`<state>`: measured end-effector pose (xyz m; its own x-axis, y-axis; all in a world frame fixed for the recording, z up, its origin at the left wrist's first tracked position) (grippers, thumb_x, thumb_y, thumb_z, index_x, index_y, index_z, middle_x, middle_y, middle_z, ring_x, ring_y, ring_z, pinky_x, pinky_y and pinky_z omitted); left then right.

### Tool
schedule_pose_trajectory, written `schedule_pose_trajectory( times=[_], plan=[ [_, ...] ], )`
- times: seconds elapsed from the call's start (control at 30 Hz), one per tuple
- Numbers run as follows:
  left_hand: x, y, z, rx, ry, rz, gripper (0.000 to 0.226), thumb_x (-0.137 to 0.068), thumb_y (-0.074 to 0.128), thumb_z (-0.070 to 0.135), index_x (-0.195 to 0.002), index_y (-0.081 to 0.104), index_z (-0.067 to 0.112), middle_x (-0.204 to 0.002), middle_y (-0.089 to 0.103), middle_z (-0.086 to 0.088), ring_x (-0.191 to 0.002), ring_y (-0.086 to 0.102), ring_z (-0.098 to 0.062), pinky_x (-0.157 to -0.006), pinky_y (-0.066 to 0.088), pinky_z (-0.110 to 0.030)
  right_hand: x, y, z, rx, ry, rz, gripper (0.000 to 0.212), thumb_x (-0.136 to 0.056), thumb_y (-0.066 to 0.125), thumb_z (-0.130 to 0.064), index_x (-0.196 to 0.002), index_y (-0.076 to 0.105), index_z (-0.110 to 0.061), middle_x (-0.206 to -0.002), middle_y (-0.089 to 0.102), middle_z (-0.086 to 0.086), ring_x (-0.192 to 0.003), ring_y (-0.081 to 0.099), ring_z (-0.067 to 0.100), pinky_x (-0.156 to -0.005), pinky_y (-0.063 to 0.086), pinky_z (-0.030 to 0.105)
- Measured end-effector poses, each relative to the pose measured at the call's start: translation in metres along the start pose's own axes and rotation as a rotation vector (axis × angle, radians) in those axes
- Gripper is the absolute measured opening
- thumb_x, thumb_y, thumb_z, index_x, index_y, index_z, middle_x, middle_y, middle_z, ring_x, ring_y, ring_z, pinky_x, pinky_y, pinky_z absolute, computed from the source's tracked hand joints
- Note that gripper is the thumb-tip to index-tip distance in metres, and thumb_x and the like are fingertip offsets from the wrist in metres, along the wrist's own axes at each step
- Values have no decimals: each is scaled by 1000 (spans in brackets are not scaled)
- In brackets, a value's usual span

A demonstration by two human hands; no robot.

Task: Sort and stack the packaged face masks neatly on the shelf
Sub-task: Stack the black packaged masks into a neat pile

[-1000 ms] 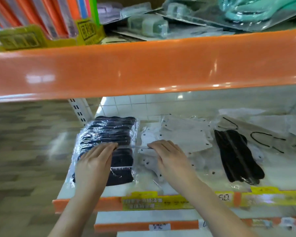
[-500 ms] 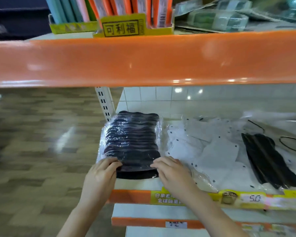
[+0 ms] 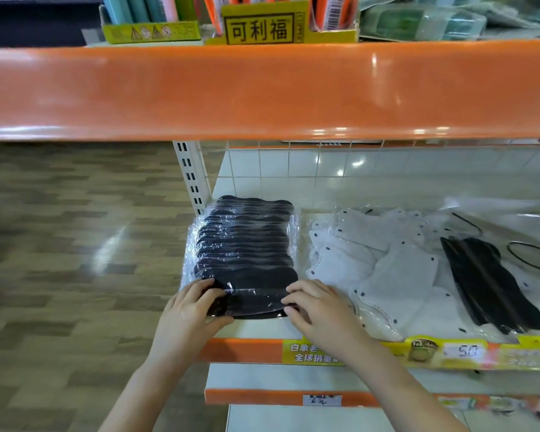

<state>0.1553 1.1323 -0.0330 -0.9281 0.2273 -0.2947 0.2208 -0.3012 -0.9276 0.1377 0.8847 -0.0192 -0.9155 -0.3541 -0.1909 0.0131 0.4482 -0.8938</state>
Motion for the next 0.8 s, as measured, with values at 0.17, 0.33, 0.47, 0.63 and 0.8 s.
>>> schedule_pose_trajectory(
  times=[0.17,0.33,0.47,0.63,0.8],
  plan=[
    [-7,1,-1,-17,-28,-29,50,-51,91,38,-94,71,23,-110,66,1,-104,62,-26,-76,53,-44,-5,3,-11,68,-24,81,30,-94,42,-36,-100,70,-30,-113,57,-17,-109,45,1,-90,34,20],
    [-15,2,7,25,-49,2,36,-57,89,30,-83,65,22,-109,64,3,-104,60,-27,-70,53,-39,-10,6,-18,137,-32,219,32,-87,40,-36,-87,72,-32,-98,61,-17,-94,58,4,-82,49,24],
    [-19,6,8,62,-18,34,39,-61,88,23,-71,50,22,-111,63,-2,-104,59,-33,-75,53,-44,-9,10,-17,134,9,237,31,-86,40,-38,-88,71,-32,-101,60,-16,-95,58,3,-80,48,22],
    [-17,3,6,29,7,0,56,-56,90,26,-69,35,27,-109,65,-2,-99,62,-32,-82,50,-48,-6,12,-14,124,14,250,29,-88,43,-40,-91,70,-32,-105,59,-17,-98,55,2,-82,44,19],
    [-16,-3,5,-2,-19,-18,39,-60,78,53,-77,62,22,-112,65,1,-101,64,-27,-77,52,-41,-5,14,-15,136,-10,254,29,-89,43,-37,-92,71,-30,-105,60,-15,-99,52,2,-82,47,22]
  ],
)
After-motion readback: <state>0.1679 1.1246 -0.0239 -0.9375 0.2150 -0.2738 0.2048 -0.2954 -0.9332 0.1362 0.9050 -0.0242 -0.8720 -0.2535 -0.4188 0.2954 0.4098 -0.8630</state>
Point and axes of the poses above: each hand's wrist, its own x-axis away from the middle knuckle, its own y-axis out of the palm, z = x × y, the point moved 3 cm from there along -x, towards the middle knuckle
